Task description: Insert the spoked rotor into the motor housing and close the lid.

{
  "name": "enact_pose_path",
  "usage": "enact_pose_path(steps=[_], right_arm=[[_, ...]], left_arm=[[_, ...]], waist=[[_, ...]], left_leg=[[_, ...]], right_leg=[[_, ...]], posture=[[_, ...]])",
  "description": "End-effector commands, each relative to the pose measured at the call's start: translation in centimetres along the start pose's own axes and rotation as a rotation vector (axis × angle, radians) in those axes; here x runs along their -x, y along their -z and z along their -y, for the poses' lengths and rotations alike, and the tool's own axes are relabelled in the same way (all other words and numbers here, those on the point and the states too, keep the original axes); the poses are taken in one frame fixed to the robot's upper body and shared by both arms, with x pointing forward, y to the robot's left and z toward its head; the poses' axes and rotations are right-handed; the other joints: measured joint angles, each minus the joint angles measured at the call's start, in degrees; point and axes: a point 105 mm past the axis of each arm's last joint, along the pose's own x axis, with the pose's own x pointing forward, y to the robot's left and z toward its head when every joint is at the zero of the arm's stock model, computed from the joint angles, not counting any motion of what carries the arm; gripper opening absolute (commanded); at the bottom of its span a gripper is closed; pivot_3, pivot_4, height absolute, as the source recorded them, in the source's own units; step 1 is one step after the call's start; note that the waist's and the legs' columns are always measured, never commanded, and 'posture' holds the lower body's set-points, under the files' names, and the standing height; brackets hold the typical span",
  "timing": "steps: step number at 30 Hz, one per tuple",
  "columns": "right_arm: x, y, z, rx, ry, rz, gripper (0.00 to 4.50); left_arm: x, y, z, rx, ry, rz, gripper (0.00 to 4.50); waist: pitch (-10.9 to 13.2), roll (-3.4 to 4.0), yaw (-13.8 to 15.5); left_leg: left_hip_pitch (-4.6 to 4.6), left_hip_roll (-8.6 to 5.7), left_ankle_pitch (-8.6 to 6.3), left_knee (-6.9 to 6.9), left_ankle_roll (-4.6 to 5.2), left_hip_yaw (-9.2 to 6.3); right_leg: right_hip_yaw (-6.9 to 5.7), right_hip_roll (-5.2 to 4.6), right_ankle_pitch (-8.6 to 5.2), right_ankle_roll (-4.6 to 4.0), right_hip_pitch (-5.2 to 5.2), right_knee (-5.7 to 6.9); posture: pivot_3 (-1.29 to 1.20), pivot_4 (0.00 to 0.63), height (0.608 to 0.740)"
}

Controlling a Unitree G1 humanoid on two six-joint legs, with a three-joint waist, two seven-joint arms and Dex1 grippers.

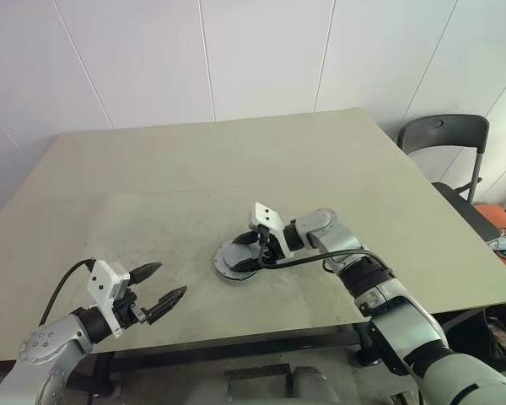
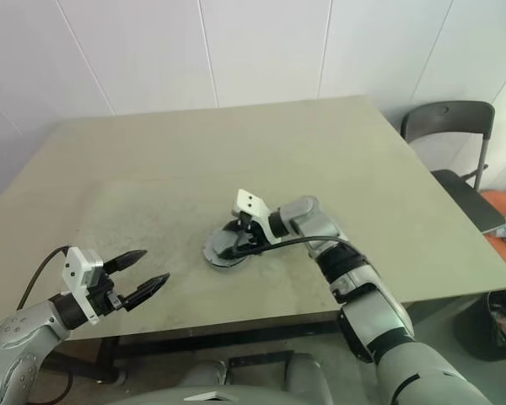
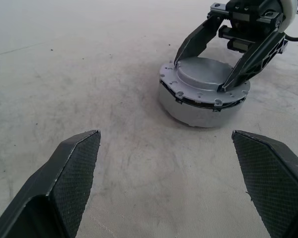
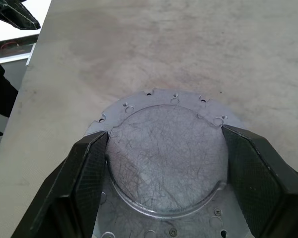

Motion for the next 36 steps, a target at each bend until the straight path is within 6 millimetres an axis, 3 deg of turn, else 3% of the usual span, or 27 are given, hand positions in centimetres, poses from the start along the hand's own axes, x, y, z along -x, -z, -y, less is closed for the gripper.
enact_pose_path(steps=[1, 6, 10, 18, 22, 28, 32, 33, 36], right_arm=[[-0.2, -0.4, -0.1, 0.021, -0.007, 0.003, 3.22], [-0.1, 0.2, 0.0, 0.016, -0.001, -0.017, 3.22], [-0.1, 1.7, -0.1, 0.018, -0.004, -0.075, 3.22], [-0.2, 2.0, -0.2, 0.007, -0.001, -0.076, 3.22], [-0.3, 1.9, -0.2, 0.007, 0.000, -0.075, 3.22], [-0.5, 1.8, -0.1, 0.010, -0.001, -0.073, 3.22], [-0.6, 1.7, -0.1, 0.010, 0.000, -0.067, 3.22], [-0.6, 1.6, -0.1, 0.011, 0.000, -0.065, 3.22], [-0.7, 1.7, -0.2, 0.010, -0.001, -0.063, 3.22]], left_arm=[[0.1, -0.7, -0.2, -0.031, -0.005, 0.021, 4.50], [0.1, -0.8, -0.1, -0.030, -0.007, 0.021, 4.50], [0.1, -0.9, -0.1, -0.030, -0.007, 0.022, 4.50], [-0.8, -1.7, 0.0, 0.015, 0.012, 0.036, 4.50], [-2.0, -2.7, 0.0, 0.028, 0.028, 0.057, 3.65], [-4.7, -3.7, -0.4, -0.017, 0.062, 0.063, 1.61], [-7.3, -2.7, -1.6, -0.085, 0.036, -0.014, 0.25], [-7.7, -2.3, -1.7, -0.101, 0.043, -0.033, 0.02], [-8.8, -1.6, -1.4, -0.088, 0.074, -0.040, 0.00]], waist=[[0.00, 0.00, -0.01], [0.00, 0.00, -0.01], [0.00, 0.00, -0.02], [-0.01, -0.01, 0.01], [-0.02, -0.03, 0.05], [-0.04, -0.04, 0.00], [-0.09, -0.01, 0.01], [-0.09, -0.01, -0.01], [-0.11, -0.01, -0.17]], left_leg=[[0.00, 0.00, 0.00, 0.00, 0.00, 0.00], [0.00, 0.00, 0.00, 0.00, 0.00, 0.00], [0.02, 0.00, 0.00, 0.00, 0.00, 0.00], [0.05, 0.00, 0.00, 0.01, 0.00, 0.00], [0.06, 0.00, 0.00, 0.02, 0.00, -0.01], [0.10, -0.01, 0.00, 0.02, 0.00, -0.01], [0.17, 0.00, 0.01, 0.03, -0.01, -0.02], [0.21, -0.01, 0.01, 0.03, -0.01, -0.02], [0.20, -0.01, 0.01, 0.00, -0.01, -0.02]], right_leg=[[0.00, 0.00, 0.00, 0.00, 0.00, 0.00], [0.00, 0.00, 0.00, 0.00, 0.00, 0.00], [0.00, 0.00, 0.00, 0.00, 0.01, 0.00], [0.00, 0.00, 0.00, 0.00, 0.05, 0.01], [0.00, 0.00, 0.00, 0.01, 0.07, 0.03], [0.00, 0.00, 0.01, 0.01, 0.11, 0.03], [0.00, 0.03, 0.03, 0.03, 0.16, 0.06], [0.00, 0.03, 0.05, 0.07, 0.21, 0.05], [0.00, 0.03, 0.10, 0.17, 0.22, 0.00]], posture=[[0.00, 0.000, 0.740], [0.00, 0.000, 0.740], [0.00, 0.000, 0.740], [0.00, 0.000, 0.740], [0.00, 0.000, 0.740], [0.00, 0.000, 0.740], [0.00, 0.000, 0.740], [0.00, 0.000, 0.740], [0.00, 0.000, 0.740]])
